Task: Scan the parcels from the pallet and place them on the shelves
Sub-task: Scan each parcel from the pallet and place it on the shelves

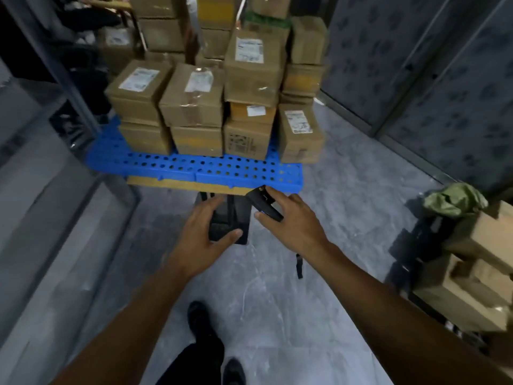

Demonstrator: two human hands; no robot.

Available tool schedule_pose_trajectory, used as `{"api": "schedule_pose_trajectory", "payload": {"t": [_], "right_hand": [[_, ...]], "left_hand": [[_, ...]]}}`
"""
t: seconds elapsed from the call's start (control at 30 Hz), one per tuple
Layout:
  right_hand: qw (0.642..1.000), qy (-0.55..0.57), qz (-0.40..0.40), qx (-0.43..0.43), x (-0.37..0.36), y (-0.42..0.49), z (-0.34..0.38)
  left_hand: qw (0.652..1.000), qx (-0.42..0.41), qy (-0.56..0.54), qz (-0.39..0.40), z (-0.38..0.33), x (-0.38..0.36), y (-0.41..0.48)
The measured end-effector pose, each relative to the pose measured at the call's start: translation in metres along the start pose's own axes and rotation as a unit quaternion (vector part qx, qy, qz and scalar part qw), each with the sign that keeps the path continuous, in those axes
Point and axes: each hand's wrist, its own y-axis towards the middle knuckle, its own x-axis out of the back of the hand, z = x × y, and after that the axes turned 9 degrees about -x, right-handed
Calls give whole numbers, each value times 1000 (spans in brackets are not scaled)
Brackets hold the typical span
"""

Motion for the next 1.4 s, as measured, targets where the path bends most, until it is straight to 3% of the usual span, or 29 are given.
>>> {"api": "schedule_pose_trajectory", "payload": {"t": [0.2,0.43,0.6,0.8,0.97,1.13,1.4], "right_hand": [[995,2,-58,-80,30,64,-54],[983,-31,-114,-144,76,151,-98],[984,-58,-37,-163,100,208,-123],[983,-139,61,-101,146,302,-145],[959,-246,139,-22,178,382,-154],[923,-334,181,55,198,436,-159],[888,-394,211,104,212,476,-166]], "left_hand": [[996,-32,-58,52,13,-62,107],[992,-6,-99,82,27,-107,232],[990,-3,-118,78,38,-145,288],[994,38,-102,22,49,-202,344],[990,113,-75,-30,54,-242,370],[983,149,-89,-59,58,-264,378],[979,189,-34,-71,50,-280,376]]}}
